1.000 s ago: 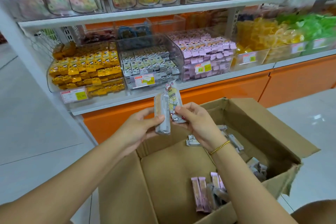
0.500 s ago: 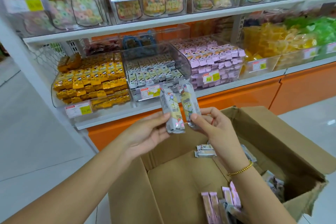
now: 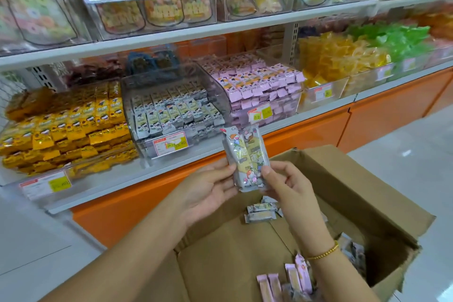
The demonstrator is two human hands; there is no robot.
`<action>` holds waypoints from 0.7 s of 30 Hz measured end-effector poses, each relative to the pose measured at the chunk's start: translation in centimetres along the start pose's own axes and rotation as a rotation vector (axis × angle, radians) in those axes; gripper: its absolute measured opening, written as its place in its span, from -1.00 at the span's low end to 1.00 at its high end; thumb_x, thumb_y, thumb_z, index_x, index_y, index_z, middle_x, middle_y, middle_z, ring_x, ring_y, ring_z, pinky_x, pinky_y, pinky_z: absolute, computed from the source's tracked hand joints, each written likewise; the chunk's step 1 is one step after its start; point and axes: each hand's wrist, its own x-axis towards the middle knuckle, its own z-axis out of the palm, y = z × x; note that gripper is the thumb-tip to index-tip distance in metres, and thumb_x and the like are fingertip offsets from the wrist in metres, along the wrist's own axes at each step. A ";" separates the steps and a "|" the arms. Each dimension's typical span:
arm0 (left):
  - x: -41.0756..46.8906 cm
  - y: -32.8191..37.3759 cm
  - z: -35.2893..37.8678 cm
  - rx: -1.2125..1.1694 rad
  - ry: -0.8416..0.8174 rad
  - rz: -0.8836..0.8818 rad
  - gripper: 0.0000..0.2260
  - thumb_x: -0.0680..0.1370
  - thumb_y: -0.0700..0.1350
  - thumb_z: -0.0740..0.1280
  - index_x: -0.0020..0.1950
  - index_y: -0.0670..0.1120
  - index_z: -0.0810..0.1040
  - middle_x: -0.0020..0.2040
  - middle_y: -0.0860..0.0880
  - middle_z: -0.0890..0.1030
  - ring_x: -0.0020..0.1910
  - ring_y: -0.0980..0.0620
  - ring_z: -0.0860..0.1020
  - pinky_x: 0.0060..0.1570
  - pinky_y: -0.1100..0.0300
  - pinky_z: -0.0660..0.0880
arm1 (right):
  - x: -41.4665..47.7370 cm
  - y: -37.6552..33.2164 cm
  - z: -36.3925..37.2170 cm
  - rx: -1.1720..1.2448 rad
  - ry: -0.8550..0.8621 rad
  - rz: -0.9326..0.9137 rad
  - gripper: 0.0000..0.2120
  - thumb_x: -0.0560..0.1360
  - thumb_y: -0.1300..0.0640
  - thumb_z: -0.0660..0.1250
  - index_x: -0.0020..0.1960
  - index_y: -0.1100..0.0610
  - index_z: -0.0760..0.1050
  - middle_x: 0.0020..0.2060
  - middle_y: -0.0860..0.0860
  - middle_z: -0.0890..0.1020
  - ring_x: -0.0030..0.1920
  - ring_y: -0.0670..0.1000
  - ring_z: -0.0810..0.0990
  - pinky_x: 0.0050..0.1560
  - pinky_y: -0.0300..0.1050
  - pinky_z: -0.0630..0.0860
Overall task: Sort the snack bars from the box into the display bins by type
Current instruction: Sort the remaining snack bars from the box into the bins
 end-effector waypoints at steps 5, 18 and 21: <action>1.7 0.6 -0.1 -0.026 0.018 0.025 -0.57 0.39 -0.28 0.27 0.26 -0.24 0.49 0.15 -0.23 0.62 0.13 -0.12 0.60 0.08 0.05 0.57 | 2.6 0.1 0.1 0.002 -0.037 0.072 -0.78 0.60 0.17 0.19 0.14 0.17 0.56 -0.03 0.17 0.67 -0.05 0.09 0.63 -0.06 -0.08 0.57; 2.4 3.4 -3.3 0.002 0.055 0.132 -0.67 0.52 -0.20 0.24 0.29 -0.14 0.48 0.16 -0.17 0.62 0.18 -0.15 0.57 0.13 -0.06 0.53 | 7.2 0.1 4.9 -0.184 -0.100 -0.022 -0.66 0.36 0.12 0.52 0.09 0.05 0.52 -0.12 -0.01 0.69 -0.13 0.01 0.68 -0.10 -0.07 0.63; 2.2 3.8 -3.8 0.062 0.121 0.161 -0.69 0.50 -0.24 0.29 0.25 -0.15 0.50 0.14 -0.18 0.63 0.10 -0.14 0.61 0.05 0.00 0.59 | 8.0 0.2 5.6 -0.187 -0.114 -0.011 -0.73 0.39 0.15 0.50 0.05 0.07 0.53 -0.18 -0.05 0.70 -0.17 -0.07 0.67 -0.13 -0.13 0.61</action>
